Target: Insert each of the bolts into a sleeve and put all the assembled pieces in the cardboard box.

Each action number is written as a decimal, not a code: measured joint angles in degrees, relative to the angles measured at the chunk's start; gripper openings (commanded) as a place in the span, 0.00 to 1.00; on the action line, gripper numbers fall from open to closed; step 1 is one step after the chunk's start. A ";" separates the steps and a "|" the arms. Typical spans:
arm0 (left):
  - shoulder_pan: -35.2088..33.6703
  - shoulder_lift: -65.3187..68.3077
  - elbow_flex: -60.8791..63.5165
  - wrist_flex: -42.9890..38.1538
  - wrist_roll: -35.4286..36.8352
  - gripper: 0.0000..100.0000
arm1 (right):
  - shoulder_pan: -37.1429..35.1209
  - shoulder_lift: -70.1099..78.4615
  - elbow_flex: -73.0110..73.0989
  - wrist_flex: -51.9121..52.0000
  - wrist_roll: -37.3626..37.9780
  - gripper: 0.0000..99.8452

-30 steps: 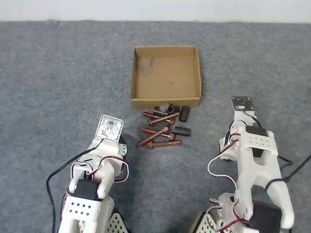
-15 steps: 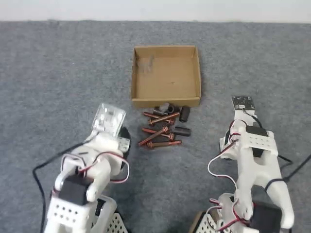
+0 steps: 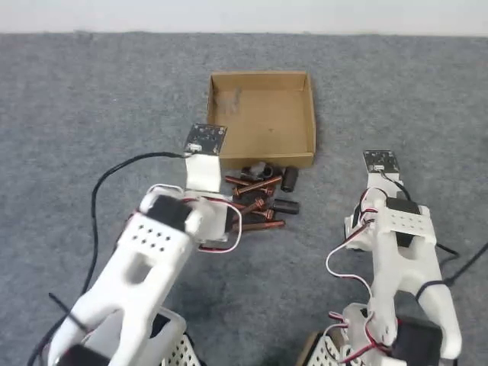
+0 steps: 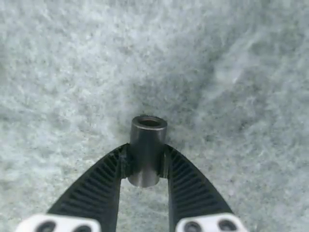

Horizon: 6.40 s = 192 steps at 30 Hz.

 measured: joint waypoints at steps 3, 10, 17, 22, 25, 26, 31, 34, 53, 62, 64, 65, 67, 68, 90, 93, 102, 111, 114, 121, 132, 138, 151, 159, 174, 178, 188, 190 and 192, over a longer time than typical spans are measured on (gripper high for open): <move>0.26 3.08 0.00 -0.09 1.58 0.22 | 0.00 0.00 0.00 0.00 0.00 0.01; 0.97 10.55 0.00 -2.90 2.02 0.16 | 0.00 0.00 0.00 0.00 0.00 0.01; 5.80 22.77 1.23 -15.30 2.02 0.14 | -0.09 0.00 0.00 0.00 0.00 0.01; 6.33 25.58 0.97 -15.56 2.20 0.14 | 0.00 0.00 0.00 0.00 0.00 0.01; 6.33 25.67 0.97 -15.56 2.29 0.14 | -0.09 0.00 0.00 0.00 0.00 0.01; 6.33 25.67 0.97 -15.56 2.29 0.12 | -0.09 0.00 0.00 0.00 0.00 0.01; 6.77 25.67 0.88 -15.91 2.20 0.01 | 0.00 0.00 0.00 0.00 0.00 0.01; 5.54 25.67 0.88 -16.62 2.29 0.01 | -0.09 0.00 0.00 0.00 0.00 0.01; 1.05 17.76 -1.05 -7.38 -11.96 0.01 | 0.44 0.00 0.00 0.00 0.18 0.01; 4.48 5.71 5.27 -11.78 -4.84 0.01 | 0.44 0.00 0.00 0.00 0.18 0.01; 7.74 5.10 10.29 -15.91 -4.04 0.01 | 0.44 0.00 0.00 0.00 0.18 0.01; 9.41 4.92 12.66 -18.11 -4.22 0.01 | 0.44 0.00 0.00 0.00 0.18 0.01; 10.64 4.92 14.59 -21.71 -4.31 0.01 | 0.44 0.00 0.00 0.00 0.18 0.01; 10.81 4.92 14.59 -22.68 -4.04 0.01 | 0.44 0.00 0.00 0.00 0.18 0.01; 11.43 4.84 15.91 -28.31 14.77 0.09 | 0.44 0.00 0.00 0.00 0.18 0.01; 11.43 4.84 16.00 -29.10 14.77 0.07 | 0.44 0.00 0.00 0.00 0.18 0.01; 6.86 4.84 16.00 -29.10 14.86 0.07 | 0.44 0.00 0.00 0.00 0.18 0.01; 6.51 7.03 12.84 -26.02 15.12 0.06 | 0.44 0.00 0.00 0.00 0.18 0.01; 6.51 12.31 9.14 -24.26 15.12 0.06 | 0.44 0.00 0.00 0.00 0.18 0.01; 6.77 18.99 4.84 -24.88 15.21 0.06 | 0.44 0.00 0.00 0.00 0.18 0.01; 6.77 21.27 3.25 -25.05 15.30 0.06 | 0.44 0.00 0.00 -0.70 0.18 0.01; 6.51 13.01 6.77 -23.03 15.30 0.06 | 0.44 0.00 0.00 -1.05 0.18 0.01; 8.00 20.13 7.82 -22.95 15.30 0.06 | 0.44 0.00 0.00 -1.05 0.18 0.01; 8.09 24.70 4.13 -22.95 15.30 0.06 | 0.44 0.00 0.00 -1.05 1.49 0.01; 8.44 5.71 9.58 -22.33 21.19 0.07 | 0.44 0.00 0.00 -1.05 1.76 0.01; 8.44 9.85 9.58 -24.88 21.54 0.07 | 0.44 0.00 0.00 -1.05 1.76 0.01; 8.62 21.63 4.04 -25.49 23.65 0.07 | 0.44 0.00 0.00 -1.05 1.76 0.01; 7.74 22.15 3.52 -25.49 23.65 0.06 | 0.44 0.00 0.00 -1.05 1.76 0.01; 7.03 22.59 3.25 -25.58 23.65 0.06 | 0.44 0.00 0.00 -1.05 1.76 0.01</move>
